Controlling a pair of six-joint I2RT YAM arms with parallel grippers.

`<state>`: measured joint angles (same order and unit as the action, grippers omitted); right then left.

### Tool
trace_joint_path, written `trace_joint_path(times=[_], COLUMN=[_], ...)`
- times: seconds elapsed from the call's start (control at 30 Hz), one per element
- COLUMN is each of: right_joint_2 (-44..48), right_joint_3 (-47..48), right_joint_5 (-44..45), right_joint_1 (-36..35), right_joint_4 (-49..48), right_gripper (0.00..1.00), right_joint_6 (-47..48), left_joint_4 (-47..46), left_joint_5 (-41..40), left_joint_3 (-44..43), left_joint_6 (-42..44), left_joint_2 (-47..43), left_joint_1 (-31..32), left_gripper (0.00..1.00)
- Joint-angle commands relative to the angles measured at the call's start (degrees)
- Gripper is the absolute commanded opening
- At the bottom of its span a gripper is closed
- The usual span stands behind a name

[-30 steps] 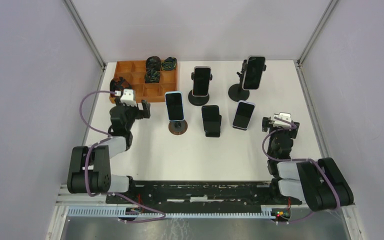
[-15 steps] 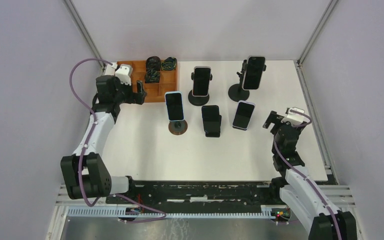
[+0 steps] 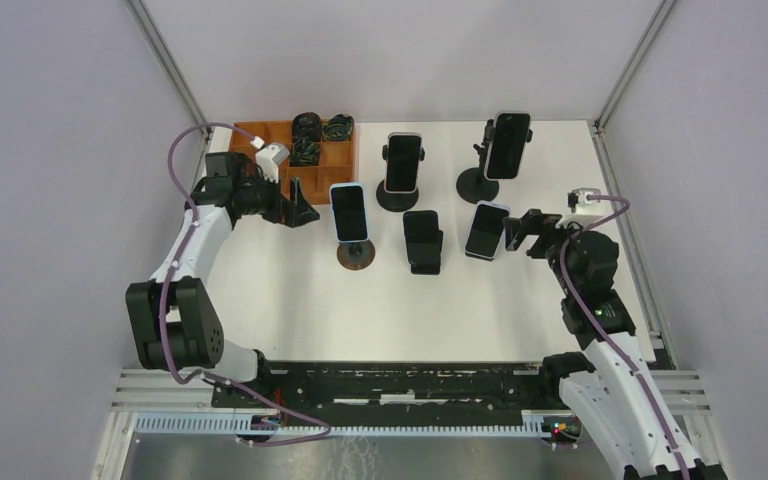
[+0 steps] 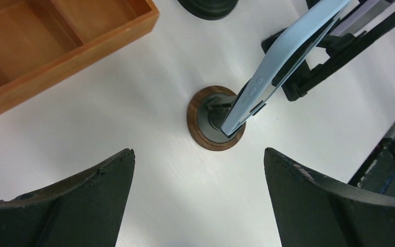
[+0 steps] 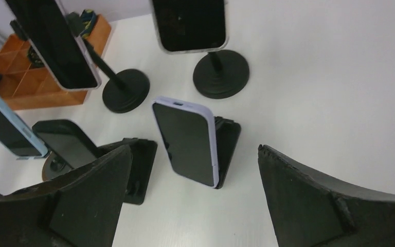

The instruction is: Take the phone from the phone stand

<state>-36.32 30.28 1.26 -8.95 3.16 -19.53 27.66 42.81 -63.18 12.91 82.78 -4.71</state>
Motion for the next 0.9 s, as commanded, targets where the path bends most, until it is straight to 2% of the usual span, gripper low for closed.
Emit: trace_joint_path(times=[0.0, 0.13, 0.3, 0.63, 0.73, 0.87], right_joint_2=[-2.6, -8.6, -11.6, -12.1, -13.6, -16.2], right_joint_3=[3.0, 7.9, 14.0, 15.4, 15.2, 17.7], right_joint_5=[-9.4, -16.7, -17.7, -29.4, -30.1, -29.0], right_joint_1=[-0.2, -0.1, -0.3, -0.9, -3.3, -8.7], right_joint_4=[6.5, 11.2, 16.2, 13.1, 11.0, 11.3], right_gripper=[0.98, 0.98, 0.98, 0.98, 0.98, 0.92], right_joint_6=[-0.7, -1.4, -1.2, 1.9, 1.0, 1.7], left_joint_4=[1.7, 0.8, -3.1, -5.1, -5.1, -5.1], left_joint_5=[8.4, 10.9, 13.7, 16.0, 17.0, 18.2], left_joint_3=[-1.4, -1.6, -2.6, -4.4, -4.9, -6.0], left_joint_6=[2.7, 3.9, 2.6, 3.3, 4.6, 5.5], left_joint_2=[2.8, 6.6, 11.1, 15.9, 17.3, 18.9], left_joint_1=[1.2, 2.9, 4.0, 7.0, 7.4, 7.7], left_gripper=[1.00, 1.00, 1.00, 0.99, 0.97, 0.90])
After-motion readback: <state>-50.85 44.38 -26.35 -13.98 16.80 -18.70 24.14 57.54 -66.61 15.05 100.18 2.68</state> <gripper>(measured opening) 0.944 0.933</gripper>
